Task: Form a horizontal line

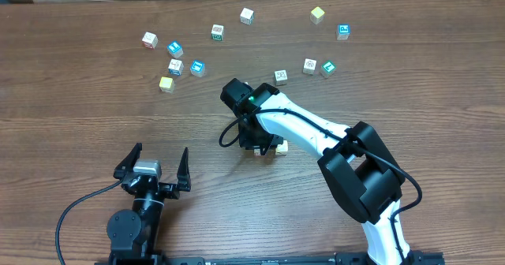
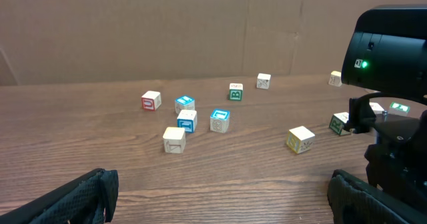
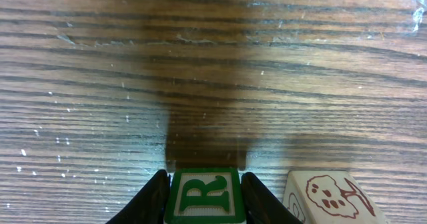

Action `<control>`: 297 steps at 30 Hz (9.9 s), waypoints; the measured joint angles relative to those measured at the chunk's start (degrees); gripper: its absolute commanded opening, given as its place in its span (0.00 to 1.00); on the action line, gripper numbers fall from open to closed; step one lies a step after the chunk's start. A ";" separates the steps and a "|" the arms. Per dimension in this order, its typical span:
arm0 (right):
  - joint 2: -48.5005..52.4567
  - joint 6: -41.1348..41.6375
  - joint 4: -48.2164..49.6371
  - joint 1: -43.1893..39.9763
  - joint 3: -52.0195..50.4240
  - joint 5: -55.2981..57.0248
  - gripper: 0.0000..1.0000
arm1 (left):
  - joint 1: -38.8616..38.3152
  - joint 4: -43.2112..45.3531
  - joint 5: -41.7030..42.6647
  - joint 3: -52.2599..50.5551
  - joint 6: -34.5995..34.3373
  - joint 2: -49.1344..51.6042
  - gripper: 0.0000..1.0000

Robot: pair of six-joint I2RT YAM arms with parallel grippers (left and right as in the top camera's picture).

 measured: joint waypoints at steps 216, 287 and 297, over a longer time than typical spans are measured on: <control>0.00 4.68 -4.63 1.55 -0.07 -0.13 0.04 | 0.00 0.02 0.00 0.00 0.00 0.00 1.00; 0.00 0.92 -7.76 -0.85 -0.07 -6.43 0.04 | 0.00 0.00 0.00 0.00 0.00 0.00 1.00; 0.00 0.20 -8.72 4.44 -0.07 -7.02 0.04 | 0.00 0.00 0.00 0.00 0.00 0.00 1.00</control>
